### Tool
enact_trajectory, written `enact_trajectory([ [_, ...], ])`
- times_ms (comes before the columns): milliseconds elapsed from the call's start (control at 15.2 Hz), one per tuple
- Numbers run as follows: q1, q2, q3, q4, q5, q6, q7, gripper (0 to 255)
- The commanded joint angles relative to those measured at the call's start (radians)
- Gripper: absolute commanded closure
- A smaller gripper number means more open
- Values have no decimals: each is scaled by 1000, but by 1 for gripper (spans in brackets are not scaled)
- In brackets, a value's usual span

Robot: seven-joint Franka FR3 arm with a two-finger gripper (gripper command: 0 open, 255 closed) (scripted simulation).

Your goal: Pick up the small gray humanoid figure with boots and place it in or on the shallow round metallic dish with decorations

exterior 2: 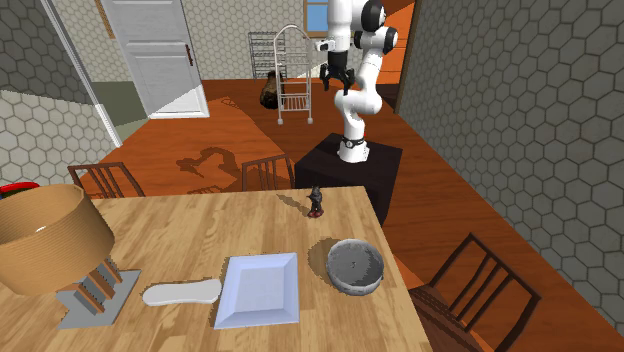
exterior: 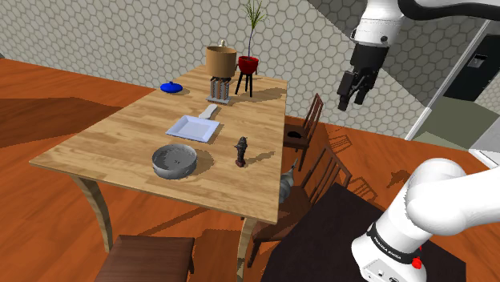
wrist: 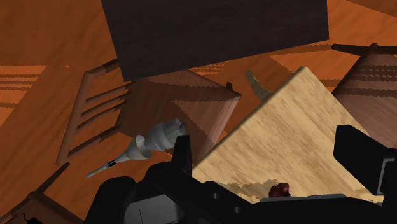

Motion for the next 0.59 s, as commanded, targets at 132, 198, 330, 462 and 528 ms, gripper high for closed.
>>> enact_trajectory([
  [132,1,9,12,-54,11,86,21,0],
  [198,2,16,18,-79,16,130,31,0],
  [330,3,36,30,-124,26,219,50,0],
  [462,5,64,43,-163,36,310,70,0],
  [528,5,81,49,-181,40,356,79,0],
])
